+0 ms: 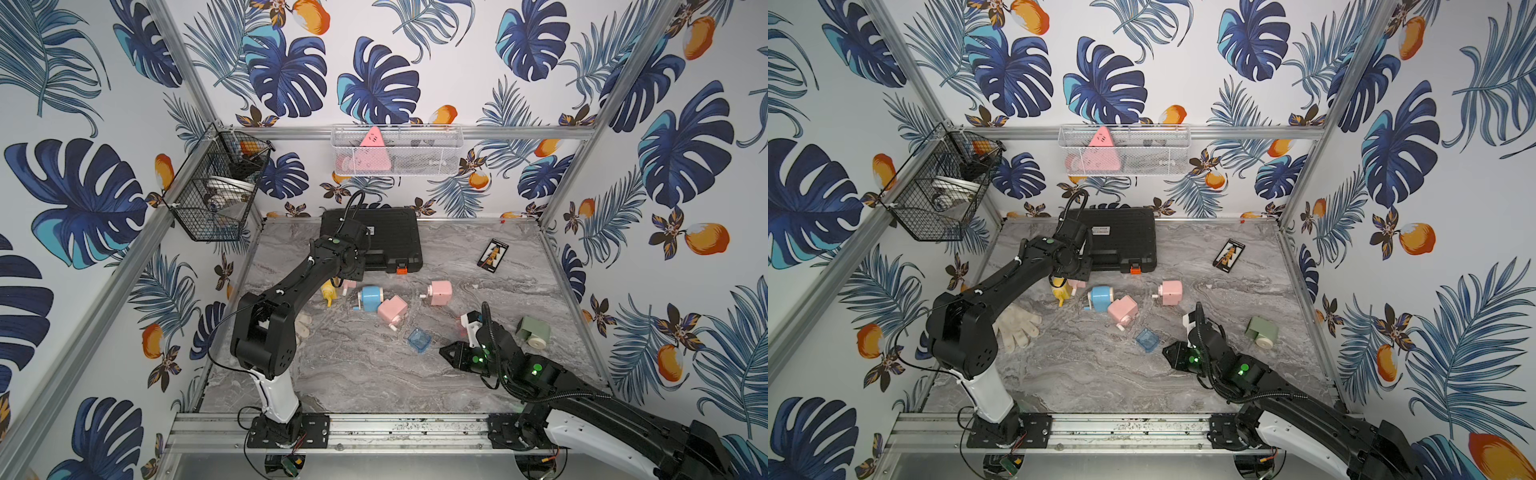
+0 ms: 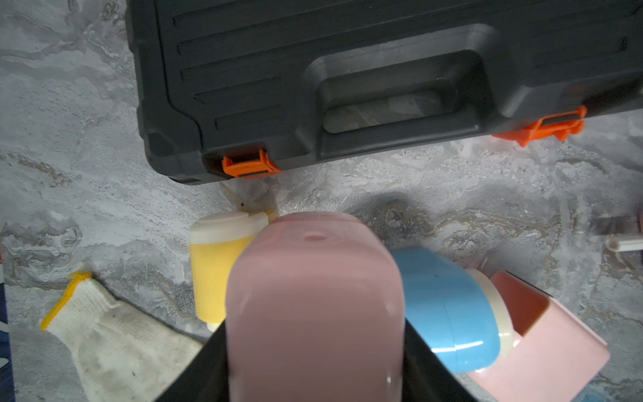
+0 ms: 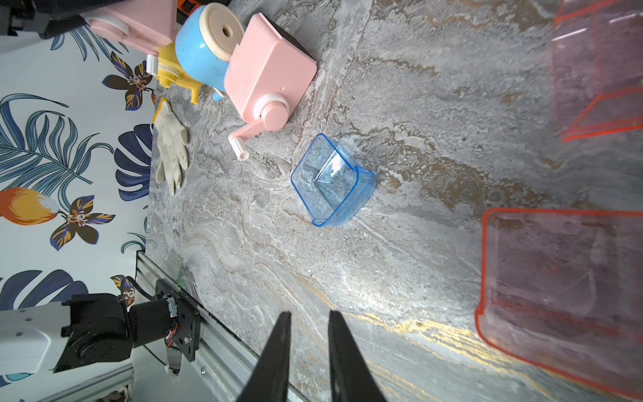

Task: Put the tray back into the pencil sharpener
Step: Place the pencil sharpener at the center of the board.

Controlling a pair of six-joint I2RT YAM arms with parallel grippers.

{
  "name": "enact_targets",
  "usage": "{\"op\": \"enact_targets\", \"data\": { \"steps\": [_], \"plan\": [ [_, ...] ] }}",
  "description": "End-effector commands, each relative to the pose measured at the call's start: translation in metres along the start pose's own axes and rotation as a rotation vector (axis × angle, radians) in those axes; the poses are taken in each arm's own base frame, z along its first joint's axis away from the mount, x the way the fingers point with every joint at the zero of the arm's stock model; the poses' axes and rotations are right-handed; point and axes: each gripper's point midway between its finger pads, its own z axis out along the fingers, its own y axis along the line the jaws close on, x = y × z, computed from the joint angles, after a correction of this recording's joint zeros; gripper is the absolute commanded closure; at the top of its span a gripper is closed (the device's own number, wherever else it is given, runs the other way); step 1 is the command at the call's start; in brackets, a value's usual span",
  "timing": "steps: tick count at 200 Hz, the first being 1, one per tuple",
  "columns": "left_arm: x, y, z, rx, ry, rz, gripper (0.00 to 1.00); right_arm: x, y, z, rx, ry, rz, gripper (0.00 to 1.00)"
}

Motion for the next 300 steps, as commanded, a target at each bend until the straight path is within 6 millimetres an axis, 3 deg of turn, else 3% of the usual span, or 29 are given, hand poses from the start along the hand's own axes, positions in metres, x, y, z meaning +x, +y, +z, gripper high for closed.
{"op": "enact_targets", "data": {
  "steps": [1,126,164,207,246,300],
  "plan": [
    [-0.003,-0.002,0.004,0.003,0.0,-0.033,1.0,-0.001,0.003,-0.001,-0.007,0.0,-0.012,0.77],
    [0.009,-0.01,0.05,-0.004,0.052,-0.051,0.97,-0.002,-0.002,-0.003,0.015,-0.007,-0.02,0.77],
    [0.013,-0.008,0.059,0.003,0.068,-0.063,0.89,0.0,-0.003,-0.003,0.02,0.0,-0.023,0.76],
    [0.018,-0.005,0.063,0.002,0.081,-0.07,0.72,0.001,-0.005,-0.002,0.022,0.0,-0.024,0.76],
    [0.021,-0.003,0.067,-0.003,0.087,-0.084,0.68,0.002,-0.004,-0.002,0.024,0.01,-0.028,0.76],
    [0.025,-0.003,0.07,-0.004,0.093,-0.089,0.48,0.002,-0.004,-0.001,0.021,0.01,-0.029,0.75]
  ]
}}
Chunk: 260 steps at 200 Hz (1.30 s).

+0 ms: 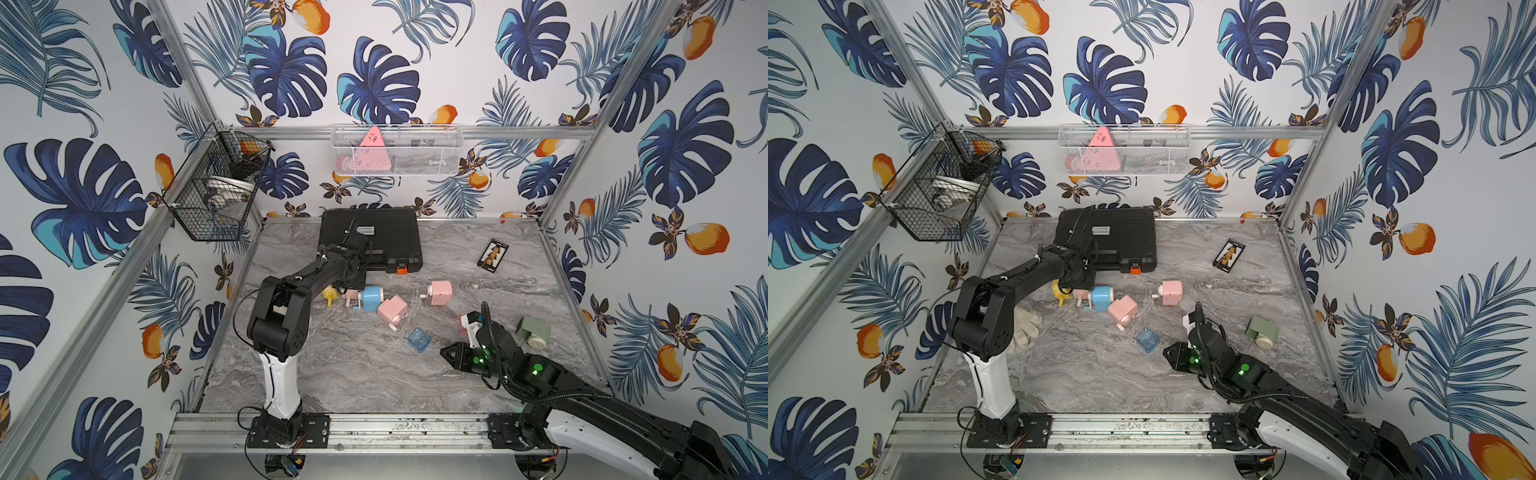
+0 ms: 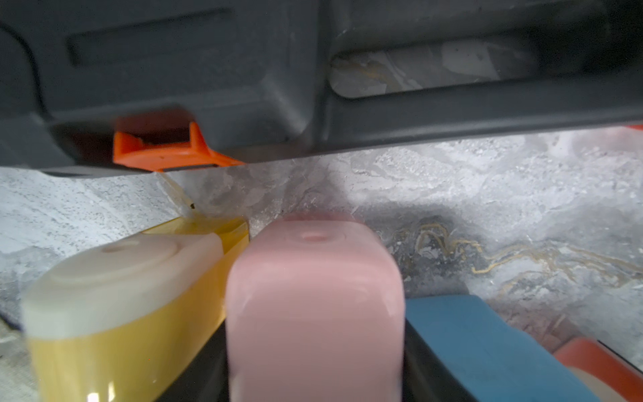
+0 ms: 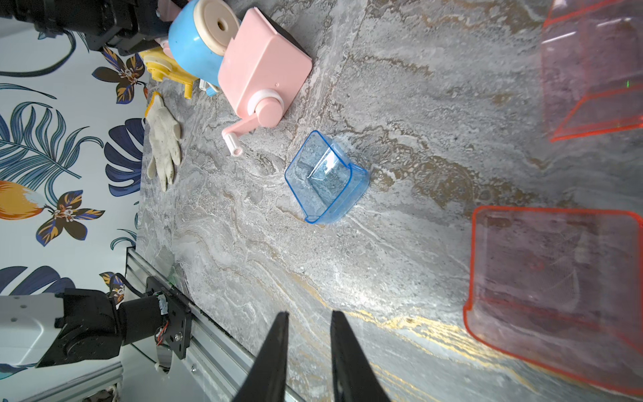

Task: Put the tray back into the pencil sharpener
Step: Place the pencil sharpener at the center of the board.

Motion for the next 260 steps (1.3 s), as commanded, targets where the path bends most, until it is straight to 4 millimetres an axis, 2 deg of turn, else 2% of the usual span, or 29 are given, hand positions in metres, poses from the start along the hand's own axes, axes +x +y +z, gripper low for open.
{"op": "enact_targets", "data": {
  "steps": [1,68,100,158,190,224,260],
  "plan": [
    [-0.002,0.001,0.001,0.002,-0.009,-0.026,0.48,0.0,0.0,0.0,0.005,0.004,-0.009,0.75],
    [-0.007,-0.002,-0.006,0.018,-0.028,-0.025,0.29,0.001,0.001,0.001,0.003,0.014,-0.011,0.74],
    [-0.013,-0.001,-0.017,0.025,-0.058,-0.021,0.26,0.001,0.002,0.002,0.0,0.018,-0.013,0.74],
    [-0.04,0.002,-0.069,0.054,-0.209,0.028,0.27,-0.002,0.002,0.006,0.029,0.023,-0.029,0.74],
    [-0.052,-0.004,-0.115,0.153,-0.366,0.039,0.28,-0.006,0.0,0.011,0.094,0.048,-0.059,0.74],
    [-0.044,-0.014,-0.151,0.281,-0.48,0.063,0.27,-0.012,0.006,0.019,0.138,0.091,-0.151,0.71],
    [-0.026,-0.016,-0.164,0.359,-0.561,0.057,0.27,-0.013,0.011,0.03,0.169,0.137,-0.265,0.69]
  ]
}}
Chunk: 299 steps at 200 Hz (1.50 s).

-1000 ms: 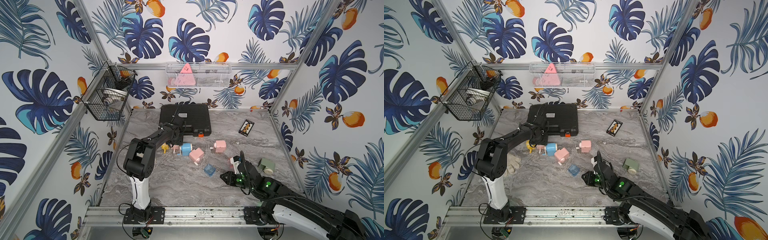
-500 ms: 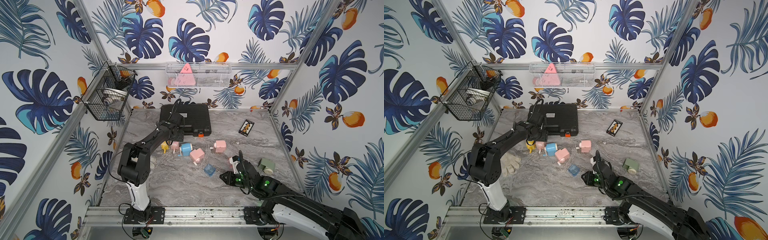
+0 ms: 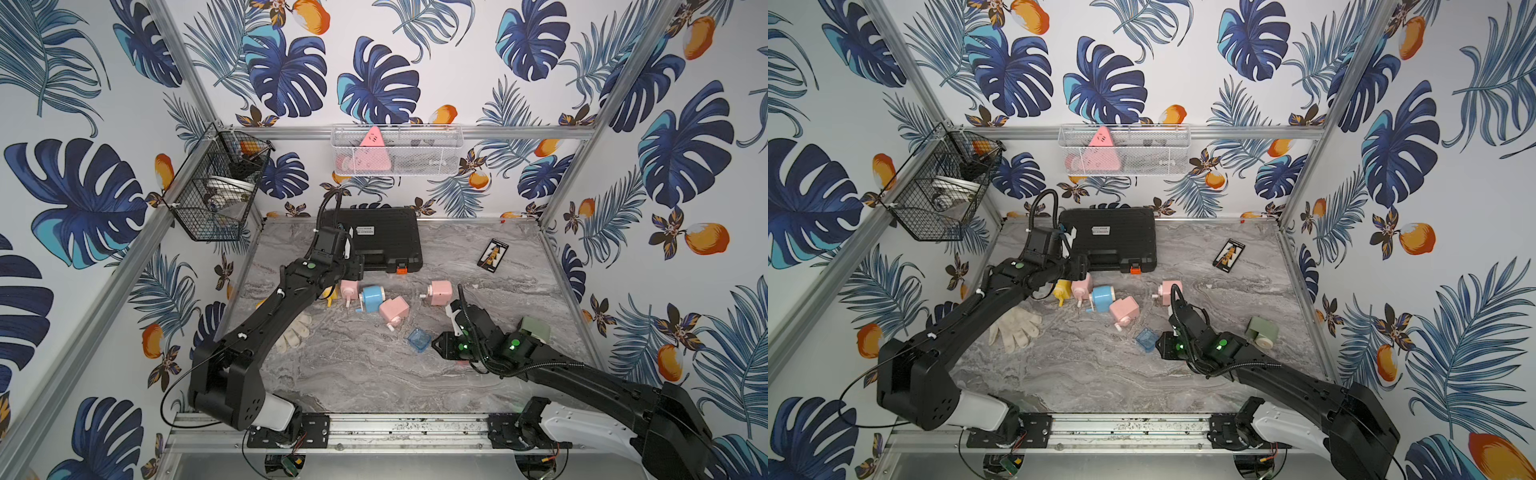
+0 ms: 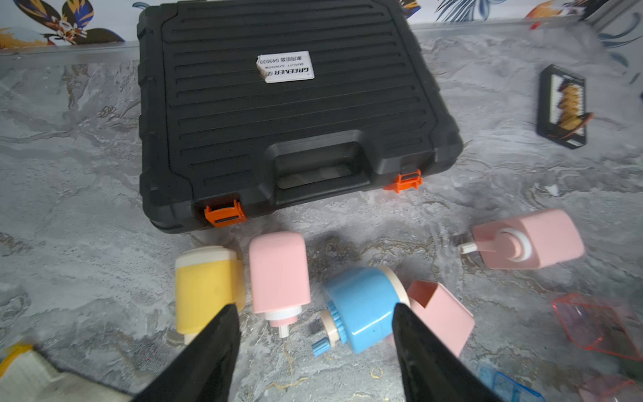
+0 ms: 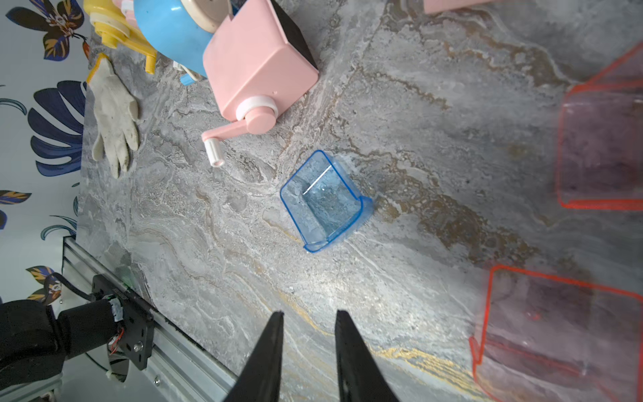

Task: Put the tray back into the pencil sharpener
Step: Place the pencil sharpener at the center of the board, then pick up the container from the center of the board.

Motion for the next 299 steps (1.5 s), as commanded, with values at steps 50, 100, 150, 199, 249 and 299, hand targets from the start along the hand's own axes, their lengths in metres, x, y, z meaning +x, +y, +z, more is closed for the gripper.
{"op": "enact_targets", "data": {
  "steps": [50,100,150,199,249,299],
  "plan": [
    [0.007,-0.004,-0.017,0.068,-0.154,0.013,0.27,0.006,0.018,0.024,0.108,0.133,-0.334,0.62],
    [0.01,-0.003,-0.018,0.062,-0.152,0.023,0.27,0.008,0.023,0.049,0.198,0.22,-0.52,0.61],
    [0.009,-0.004,-0.02,0.065,-0.148,0.036,0.27,0.002,0.012,0.071,0.29,0.244,-0.588,0.62],
    [0.011,-0.003,-0.024,0.071,-0.166,0.019,0.27,0.002,0.009,0.089,0.317,0.251,-0.595,0.67],
    [0.01,-0.003,-0.025,0.065,-0.167,0.024,0.27,0.009,0.006,0.1,0.314,0.286,-0.61,0.82],
    [0.009,-0.003,-0.026,0.065,-0.173,0.025,0.27,0.014,0.008,0.093,0.281,0.312,-0.648,0.98]
  ]
}}
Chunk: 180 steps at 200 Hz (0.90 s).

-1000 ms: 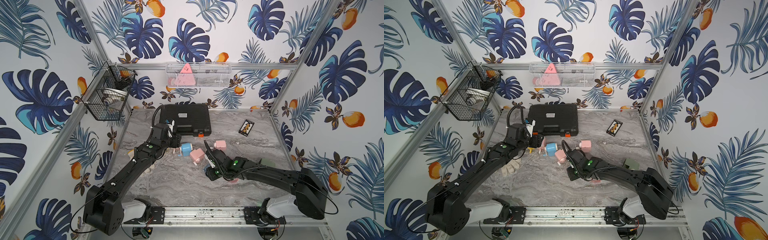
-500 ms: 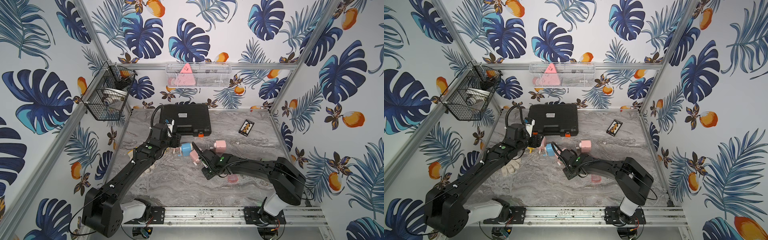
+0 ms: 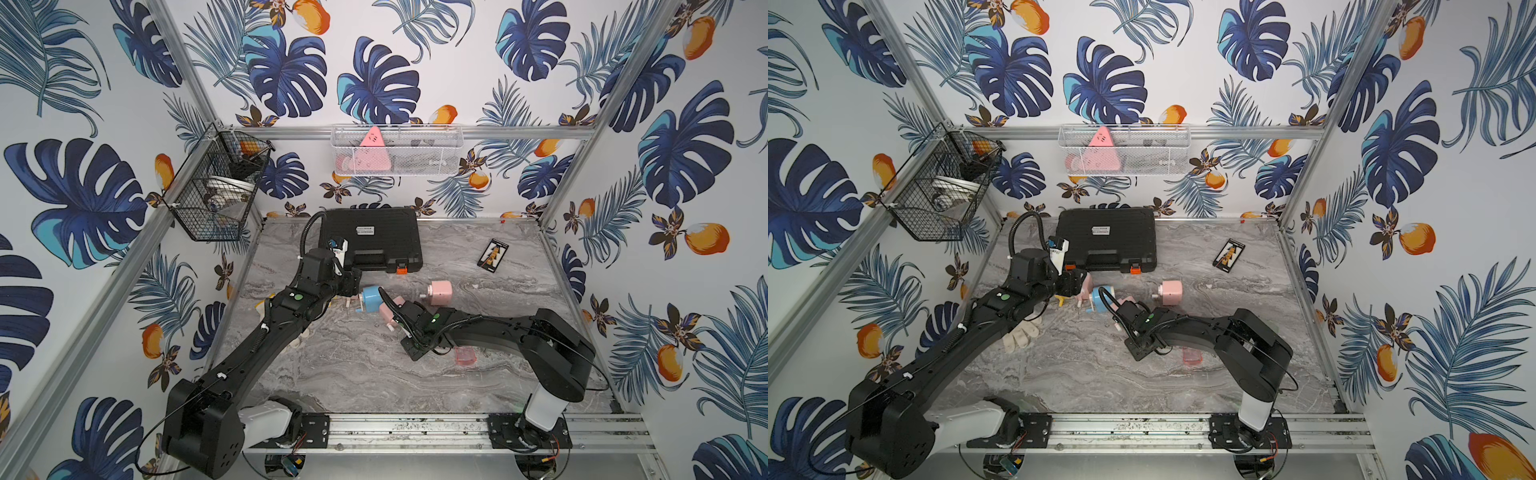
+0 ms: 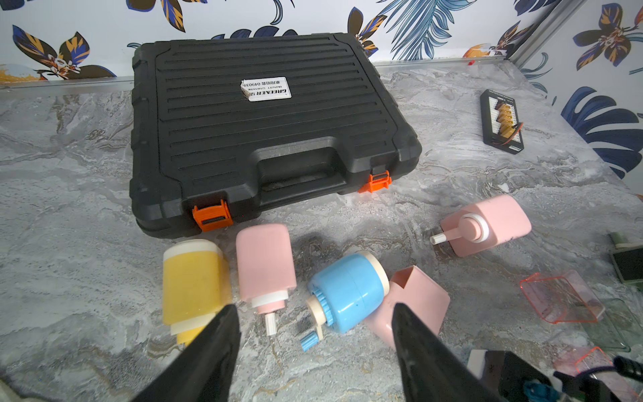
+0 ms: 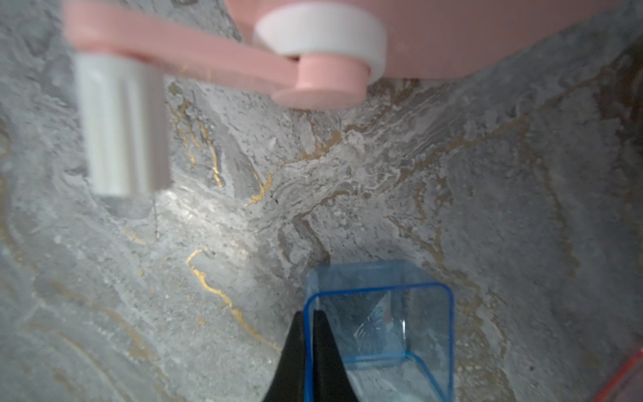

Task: Put the tray back into the pencil sharpener
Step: Pick up the container from the center of the board.

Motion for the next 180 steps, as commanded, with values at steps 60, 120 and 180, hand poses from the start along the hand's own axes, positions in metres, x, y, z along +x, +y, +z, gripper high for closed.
{"op": "enact_targets", "data": {
  "steps": [60,120,180],
  "plan": [
    [-0.013,0.001,-0.006,-0.005,-0.055,0.009,0.27,-0.004,0.014,-0.05,-0.065,-0.094,-0.141,1.0],
    [-0.025,0.01,-0.024,-0.057,-0.152,-0.004,0.28,0.011,0.046,-0.075,-0.214,-0.232,-0.517,1.0],
    [-0.027,0.008,-0.028,-0.049,-0.162,-0.008,0.28,0.053,0.038,-0.031,-0.163,-0.021,-0.731,1.0]
  ]
}}
